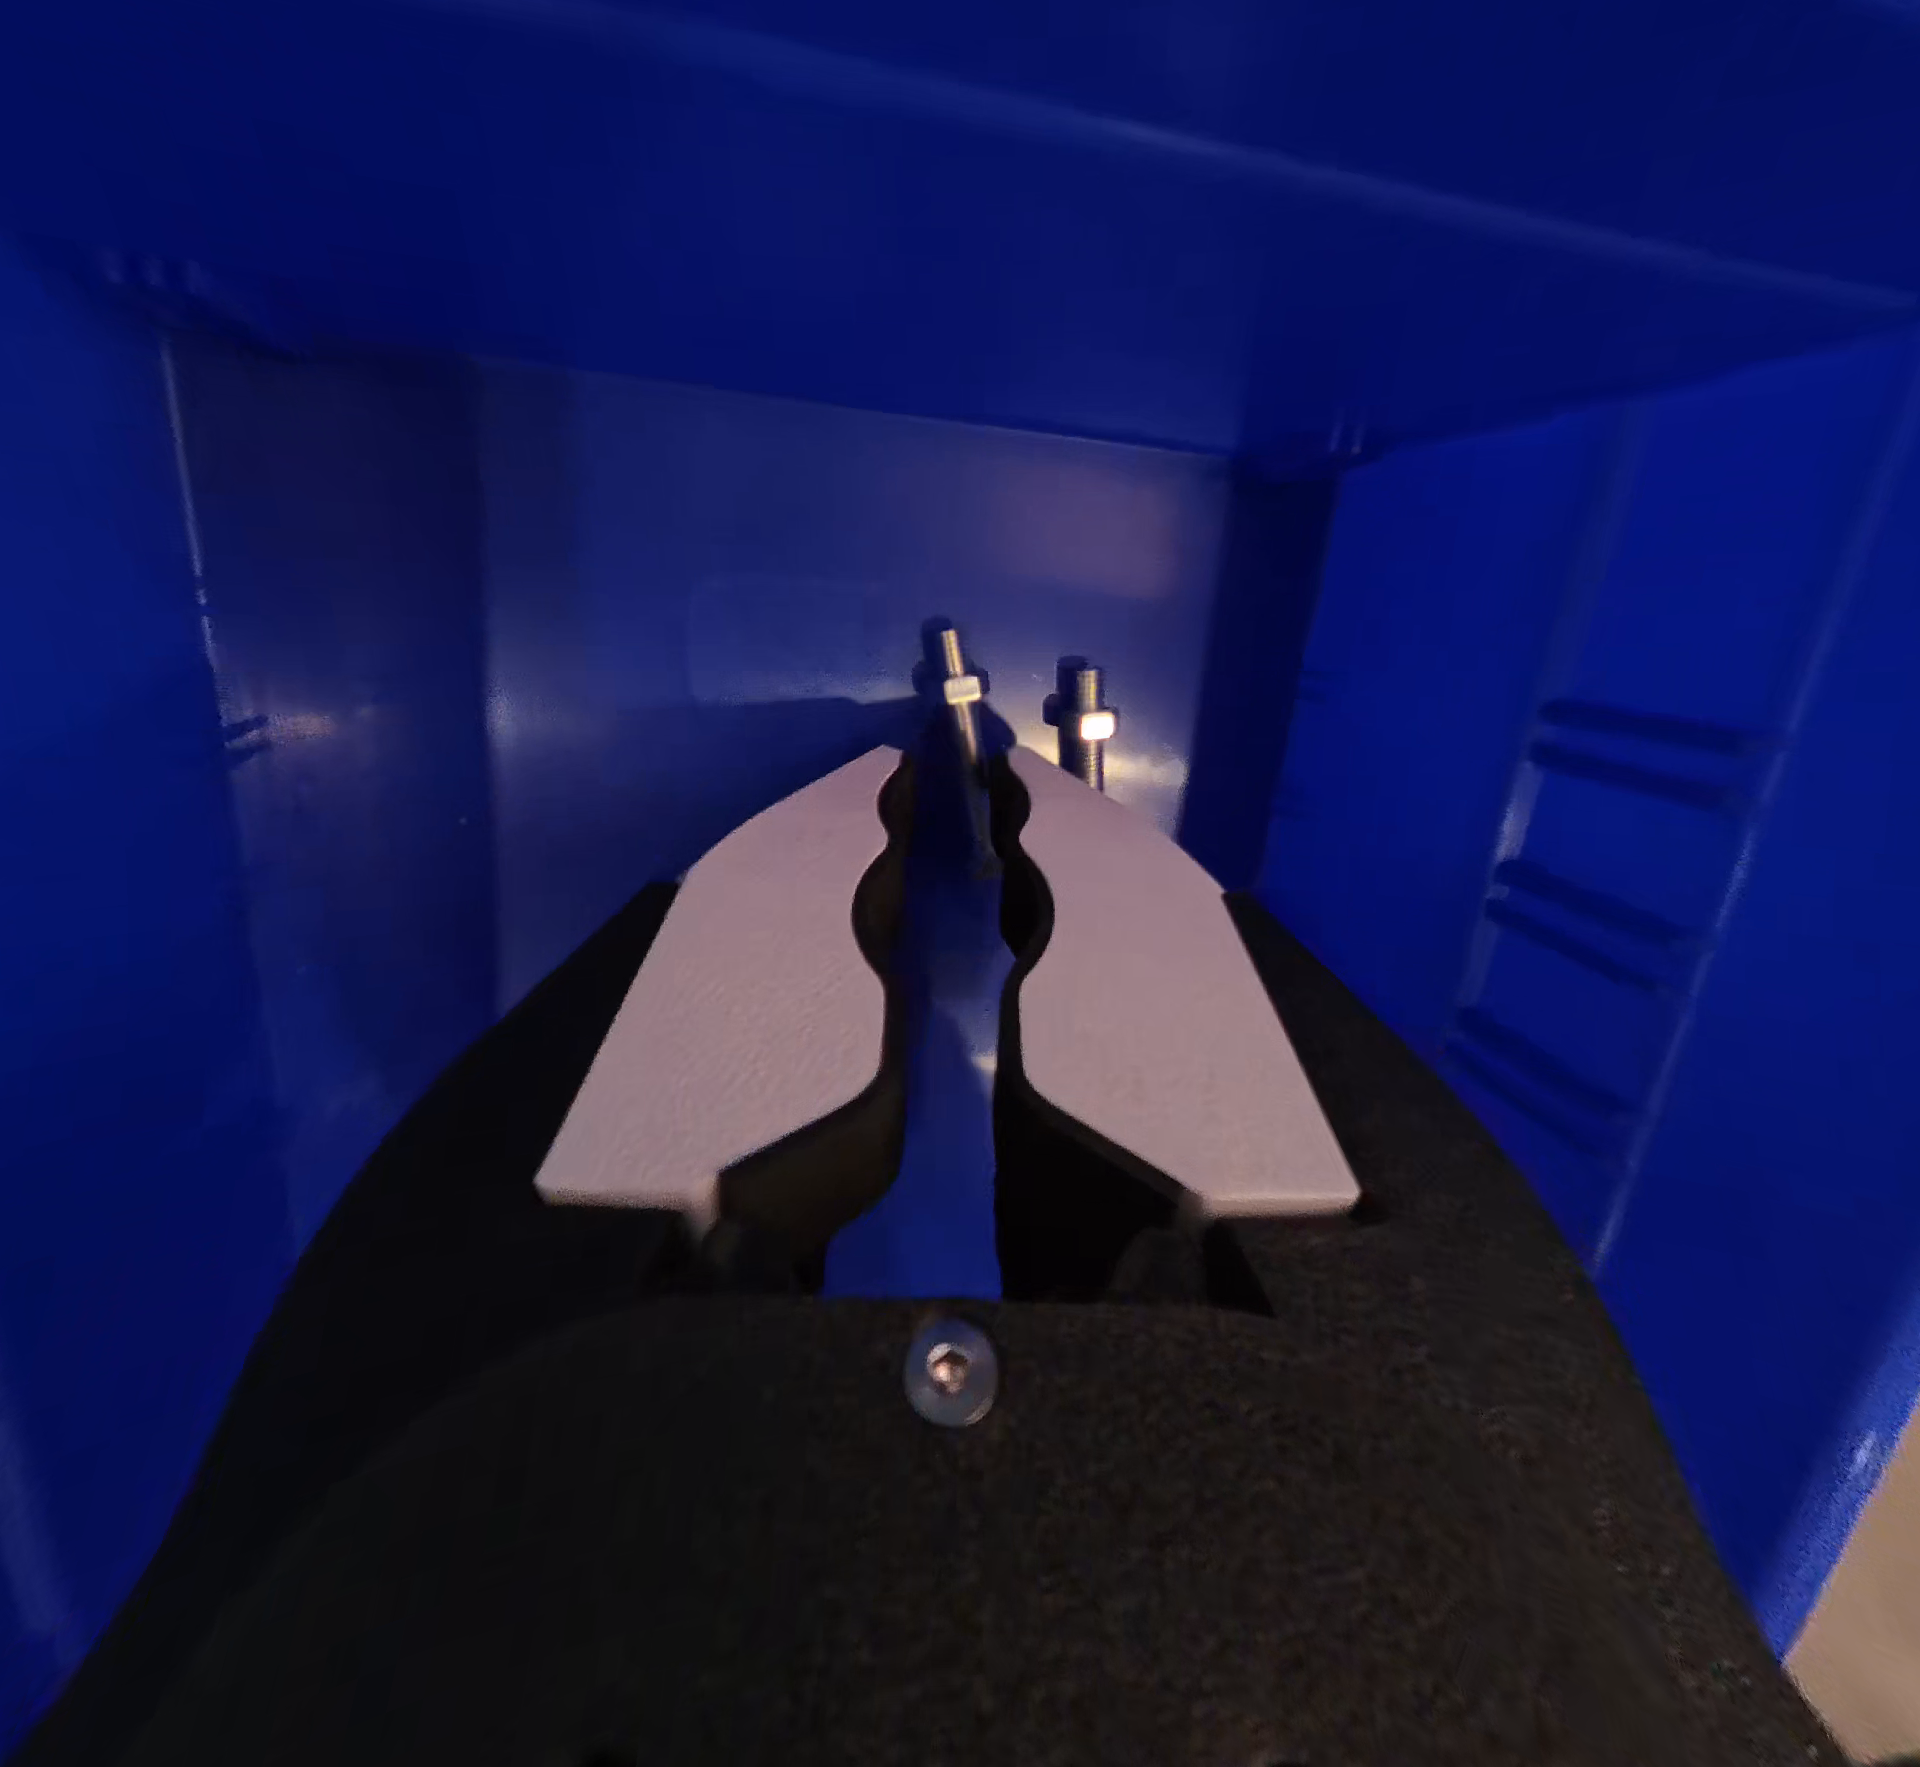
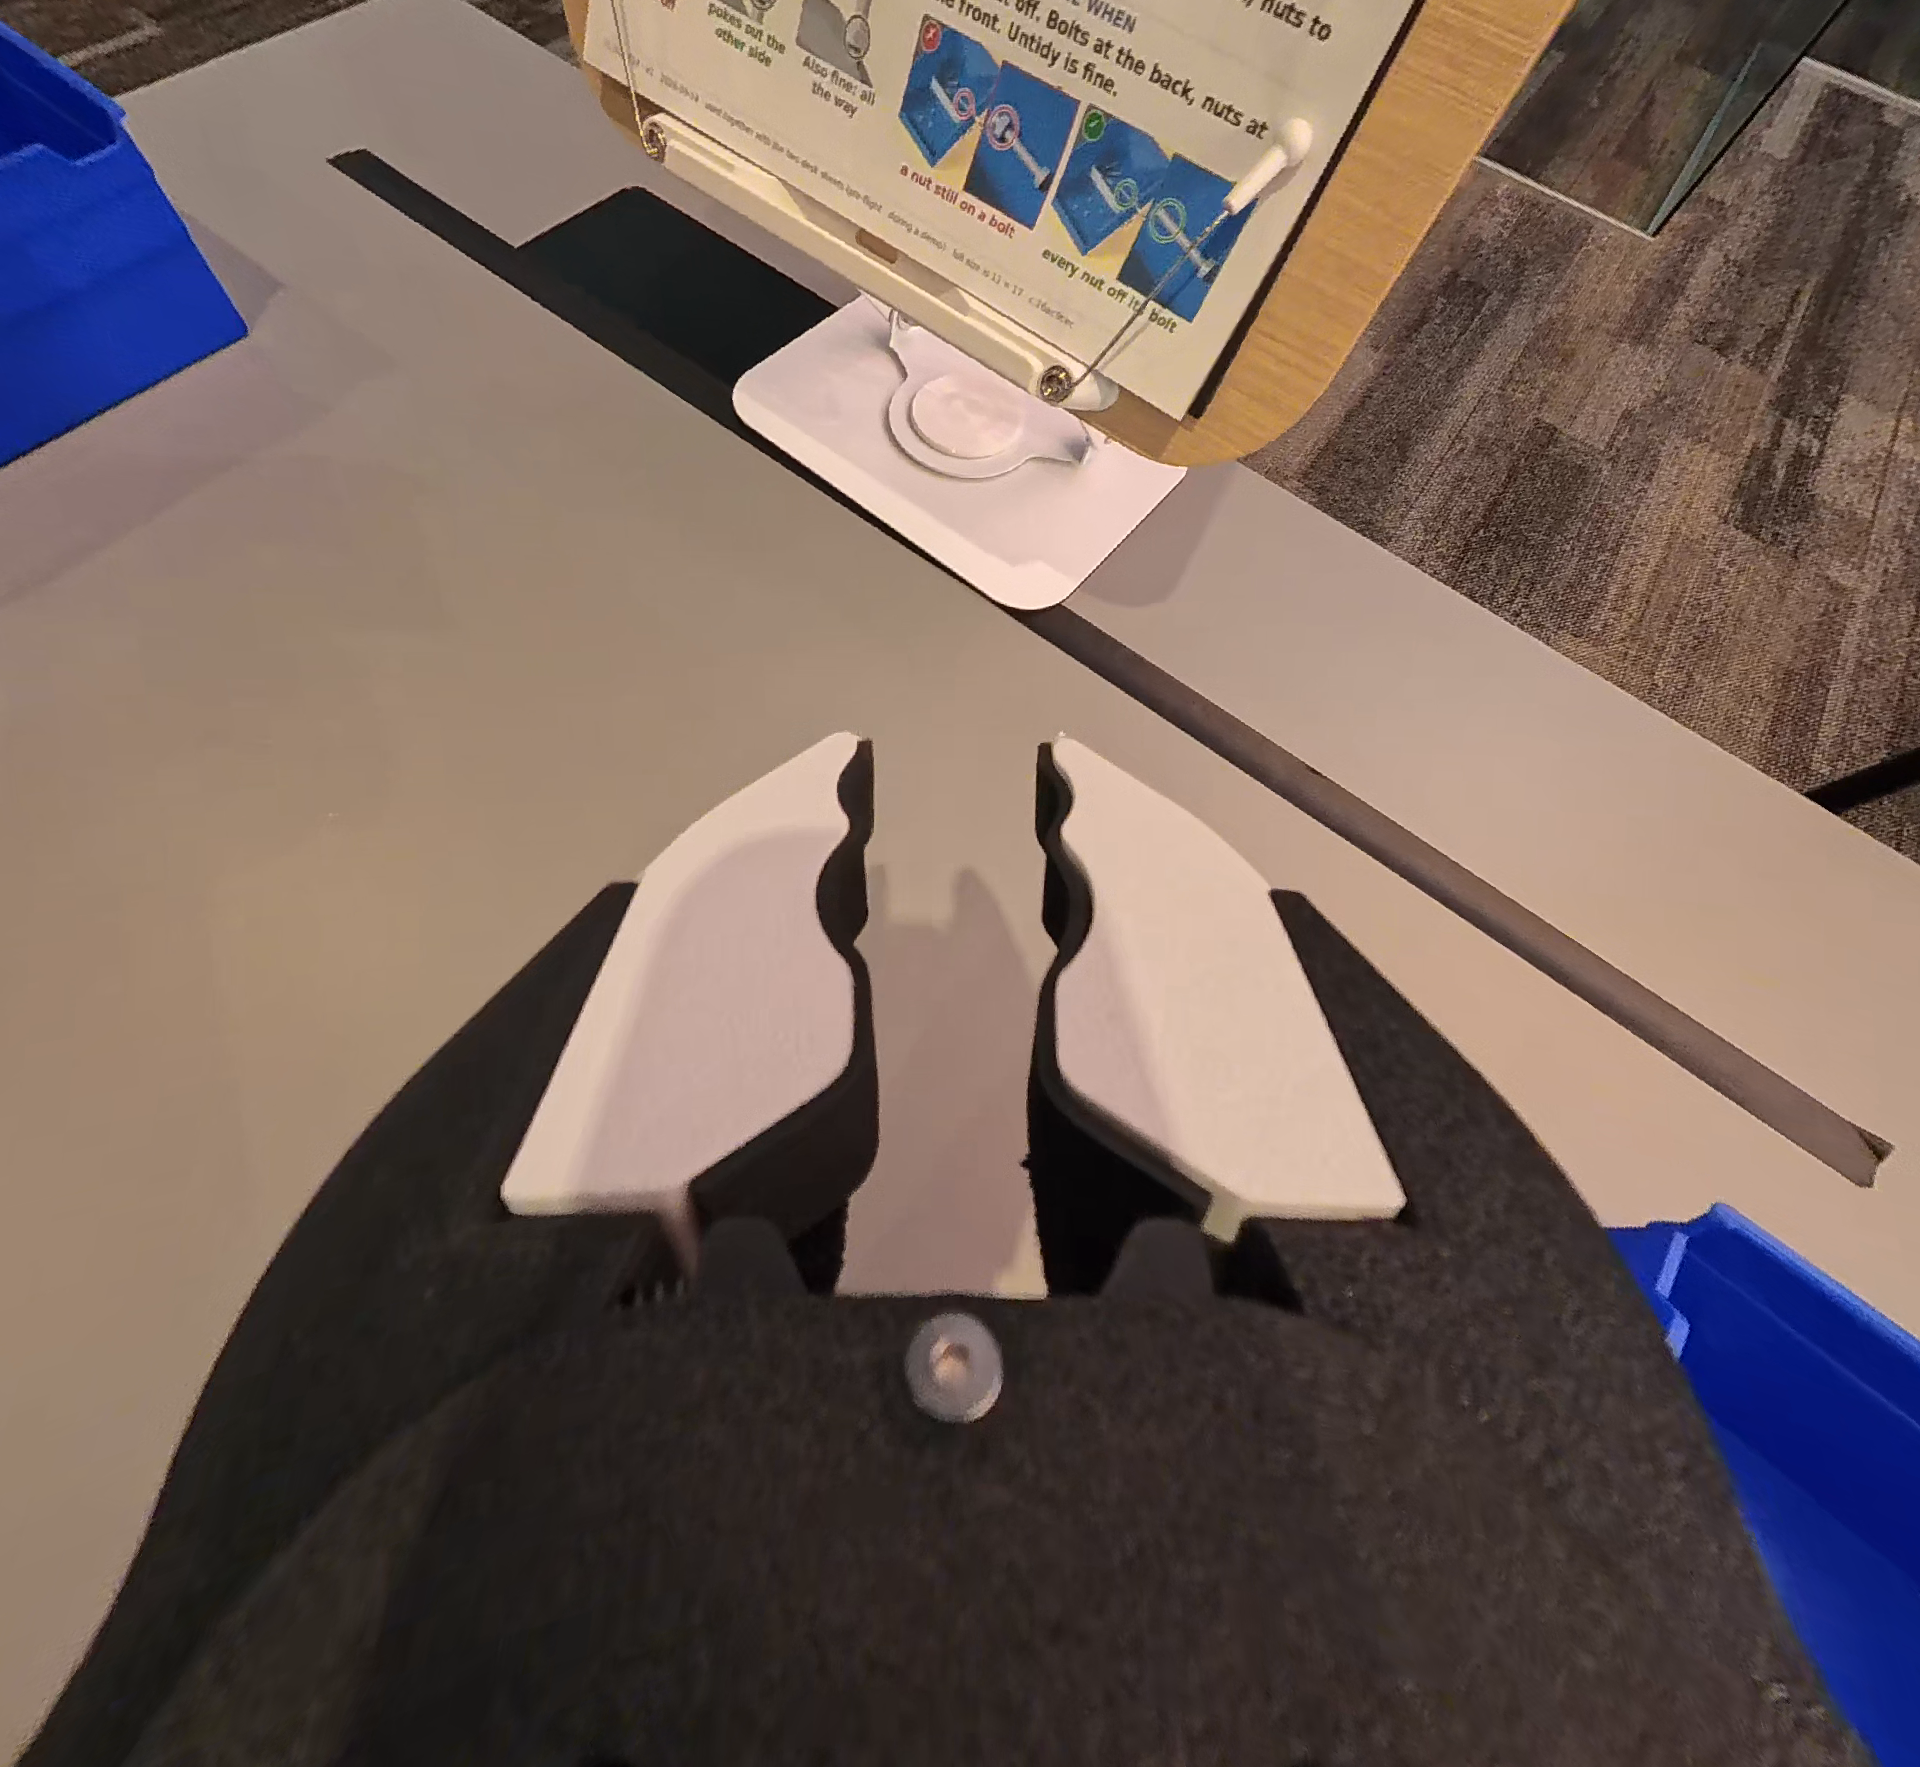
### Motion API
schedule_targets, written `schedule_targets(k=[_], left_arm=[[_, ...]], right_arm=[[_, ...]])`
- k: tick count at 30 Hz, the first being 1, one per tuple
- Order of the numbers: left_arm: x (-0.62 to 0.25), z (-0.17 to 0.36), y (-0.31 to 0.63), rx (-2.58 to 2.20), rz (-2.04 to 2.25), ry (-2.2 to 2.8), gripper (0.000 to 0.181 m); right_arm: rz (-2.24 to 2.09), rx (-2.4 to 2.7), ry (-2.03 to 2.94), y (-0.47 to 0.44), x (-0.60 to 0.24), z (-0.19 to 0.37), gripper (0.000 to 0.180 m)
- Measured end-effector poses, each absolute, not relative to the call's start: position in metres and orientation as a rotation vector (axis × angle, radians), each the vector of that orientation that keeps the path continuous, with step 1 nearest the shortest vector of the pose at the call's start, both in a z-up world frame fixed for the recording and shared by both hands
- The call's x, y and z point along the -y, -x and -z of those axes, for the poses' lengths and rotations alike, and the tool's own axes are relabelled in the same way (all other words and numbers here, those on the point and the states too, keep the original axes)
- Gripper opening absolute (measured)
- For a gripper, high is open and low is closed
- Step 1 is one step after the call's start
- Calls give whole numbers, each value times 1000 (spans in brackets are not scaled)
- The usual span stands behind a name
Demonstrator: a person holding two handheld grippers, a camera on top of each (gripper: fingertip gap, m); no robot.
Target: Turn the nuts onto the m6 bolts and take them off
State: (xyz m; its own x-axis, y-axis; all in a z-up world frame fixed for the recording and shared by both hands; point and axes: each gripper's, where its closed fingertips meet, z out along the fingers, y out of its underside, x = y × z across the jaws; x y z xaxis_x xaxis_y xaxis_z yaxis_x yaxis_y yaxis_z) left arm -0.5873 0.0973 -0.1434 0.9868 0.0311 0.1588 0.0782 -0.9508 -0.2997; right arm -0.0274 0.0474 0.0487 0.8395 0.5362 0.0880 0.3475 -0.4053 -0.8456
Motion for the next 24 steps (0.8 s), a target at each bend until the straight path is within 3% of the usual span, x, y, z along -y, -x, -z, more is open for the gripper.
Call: schedule_targets(k=[11, 17, 24], left_arm=[[-99, 125, 597, 21, 137, 2676, 6], [-101, 10, 563, -127, 286, 2238, 5], [-4, -119, 340, -670, 963, 1620, 5]], right_arm=[[-272, 697, 1986, 32, -44, -56, 29], [-380, 708, 1881, 42, -38, -75, 27], [-897, 872, 1470, 122, 18, -142, 17]])
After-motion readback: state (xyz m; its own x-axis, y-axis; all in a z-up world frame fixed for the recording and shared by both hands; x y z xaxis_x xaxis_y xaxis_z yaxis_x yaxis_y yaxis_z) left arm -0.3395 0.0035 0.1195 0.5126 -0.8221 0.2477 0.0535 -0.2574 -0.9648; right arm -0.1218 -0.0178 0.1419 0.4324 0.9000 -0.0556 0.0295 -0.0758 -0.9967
